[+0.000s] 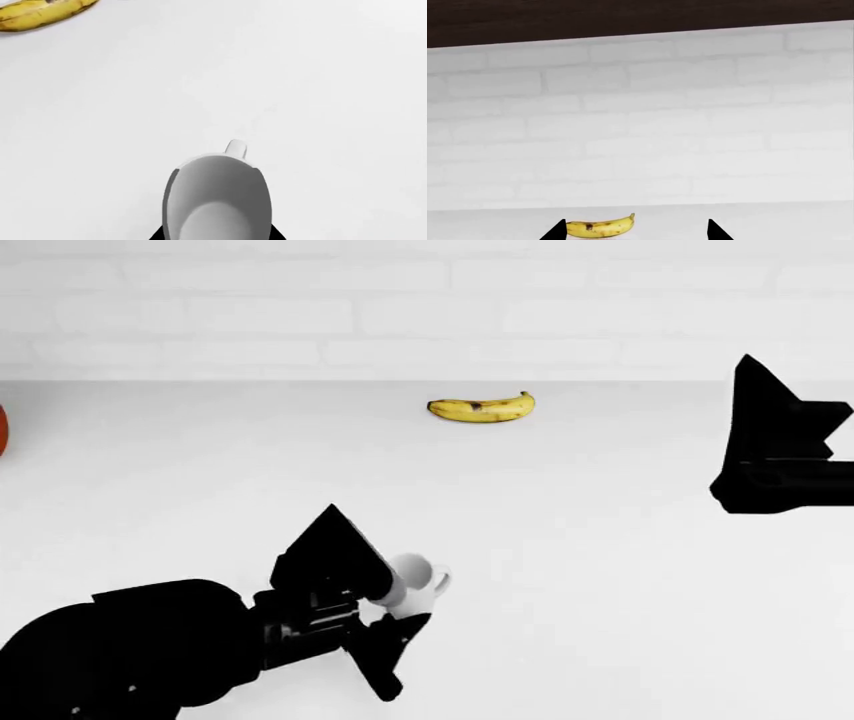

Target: A wet mug is on the counter and needs to be dried. Pick it up and place it upside down in the open cabinet.

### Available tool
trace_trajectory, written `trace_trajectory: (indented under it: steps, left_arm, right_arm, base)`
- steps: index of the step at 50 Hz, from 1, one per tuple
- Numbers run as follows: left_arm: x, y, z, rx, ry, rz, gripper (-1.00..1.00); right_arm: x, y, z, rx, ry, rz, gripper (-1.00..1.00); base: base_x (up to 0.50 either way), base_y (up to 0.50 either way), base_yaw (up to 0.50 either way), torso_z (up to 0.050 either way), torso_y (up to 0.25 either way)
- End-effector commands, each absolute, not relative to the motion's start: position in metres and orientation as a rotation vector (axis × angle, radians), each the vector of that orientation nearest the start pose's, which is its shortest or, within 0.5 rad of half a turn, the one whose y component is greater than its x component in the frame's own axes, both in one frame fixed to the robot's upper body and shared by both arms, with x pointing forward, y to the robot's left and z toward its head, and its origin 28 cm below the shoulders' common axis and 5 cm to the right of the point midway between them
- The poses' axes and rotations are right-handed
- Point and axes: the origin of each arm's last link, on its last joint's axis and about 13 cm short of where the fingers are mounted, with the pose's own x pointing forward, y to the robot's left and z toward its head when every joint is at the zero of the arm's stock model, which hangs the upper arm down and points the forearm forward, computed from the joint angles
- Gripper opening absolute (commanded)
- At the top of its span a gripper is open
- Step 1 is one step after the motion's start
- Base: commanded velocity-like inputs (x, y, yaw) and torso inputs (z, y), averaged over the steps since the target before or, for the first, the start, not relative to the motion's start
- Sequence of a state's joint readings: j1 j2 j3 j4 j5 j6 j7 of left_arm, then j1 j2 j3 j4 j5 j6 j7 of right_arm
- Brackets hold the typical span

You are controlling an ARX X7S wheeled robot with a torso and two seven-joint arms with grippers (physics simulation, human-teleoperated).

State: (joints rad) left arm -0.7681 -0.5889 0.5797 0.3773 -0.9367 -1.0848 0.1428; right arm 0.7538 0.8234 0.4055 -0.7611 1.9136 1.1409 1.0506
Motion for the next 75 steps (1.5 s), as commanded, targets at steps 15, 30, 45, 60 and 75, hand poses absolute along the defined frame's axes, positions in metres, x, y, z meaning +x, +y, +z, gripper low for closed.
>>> trace_trajectory:
  steps: [15, 30, 45, 60, 75]
  left_arm:
    - [0.254, 0.219, 0.187, 0.291, 0.343, -0.831, -1.00]
    - [0.233, 0.222, 0.258, 0.719, -0.022, -0.563, -1.00]
    - [0.226, 0.225, 0.313, 1.289, -0.577, -0.193, -1.00]
    - [0.223, 0.229, 0.322, 1.574, -0.815, -0.117, -1.00]
    - [0.237, 0.247, 0.295, 2.046, -1.104, -0.073, -1.00]
  right_arm:
    - [0.151, -0.174, 0.299, 0.048, -0.197, 0.036, 1.00]
    - [0.160, -0.193, 0.319, 0.031, -0.132, 0.049, 1.00]
    - [0.175, -0.207, 0.352, 0.115, -0.002, 0.218, 1.00]
    - [0.187, -0.214, 0.365, 0.103, 0.025, 0.305, 1.00]
    - [0.190, -0.229, 0.368, 0.123, 0.051, 0.327, 1.00]
  base:
    - [0.00, 0.00, 0.00, 0.000, 0.000]
    - [0.00, 0.00, 0.00, 0.000, 0.001]
    - [0.00, 0.00, 0.00, 0.000, 0.000]
    - [0.00, 0.00, 0.00, 0.000, 0.000]
    - [0.00, 0.00, 0.00, 0.000, 0.001]
